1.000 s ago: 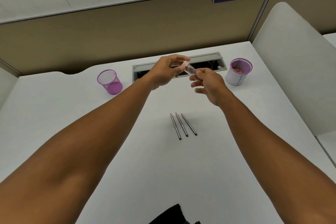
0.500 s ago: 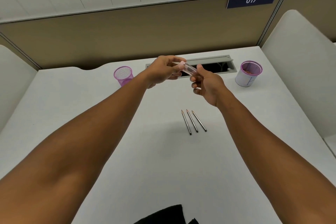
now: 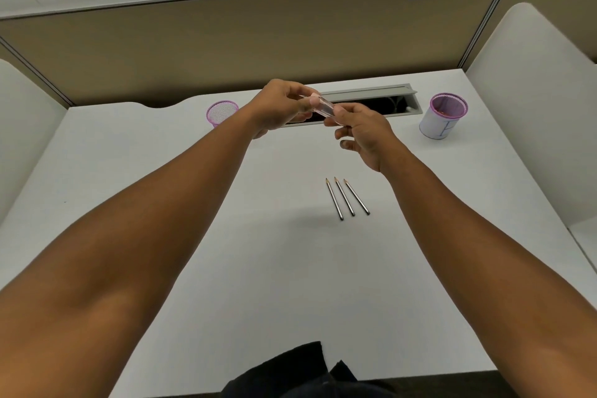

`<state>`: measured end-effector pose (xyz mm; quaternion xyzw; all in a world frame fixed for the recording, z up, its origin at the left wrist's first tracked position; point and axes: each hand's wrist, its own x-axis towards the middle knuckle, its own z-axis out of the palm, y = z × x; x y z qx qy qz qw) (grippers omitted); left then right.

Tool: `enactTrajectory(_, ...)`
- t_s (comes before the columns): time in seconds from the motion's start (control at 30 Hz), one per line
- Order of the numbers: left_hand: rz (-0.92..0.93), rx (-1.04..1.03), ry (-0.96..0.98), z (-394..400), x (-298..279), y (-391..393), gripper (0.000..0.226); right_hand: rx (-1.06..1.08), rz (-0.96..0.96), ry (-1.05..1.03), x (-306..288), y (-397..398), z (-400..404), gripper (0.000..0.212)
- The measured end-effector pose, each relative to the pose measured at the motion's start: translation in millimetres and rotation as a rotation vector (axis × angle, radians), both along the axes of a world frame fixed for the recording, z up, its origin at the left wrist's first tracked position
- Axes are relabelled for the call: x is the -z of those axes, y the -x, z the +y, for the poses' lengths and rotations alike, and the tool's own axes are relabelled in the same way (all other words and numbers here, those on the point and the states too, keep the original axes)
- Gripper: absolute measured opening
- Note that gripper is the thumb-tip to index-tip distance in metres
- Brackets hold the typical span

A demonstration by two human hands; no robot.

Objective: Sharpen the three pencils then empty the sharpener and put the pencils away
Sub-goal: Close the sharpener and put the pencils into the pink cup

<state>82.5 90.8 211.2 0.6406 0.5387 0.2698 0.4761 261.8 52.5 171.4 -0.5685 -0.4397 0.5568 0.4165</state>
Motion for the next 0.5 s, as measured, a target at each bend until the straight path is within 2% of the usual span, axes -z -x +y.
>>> enactTrajectory(0.13,-0.013,0.029,-0.038,-3,-1,7,0.024,-0.035,-0.007,0.050,-2,7,-2,0.026)
enactTrajectory(0.3,-0.076,0.046,-0.019,-5,-1,15,0.028,-0.083,0.170,0.095,-3,17,-3,0.022)
enactTrajectory(0.5,-0.079,0.072,0.010,-7,0,23,0.031,-0.120,0.214,0.153,-6,31,-5,0.029)
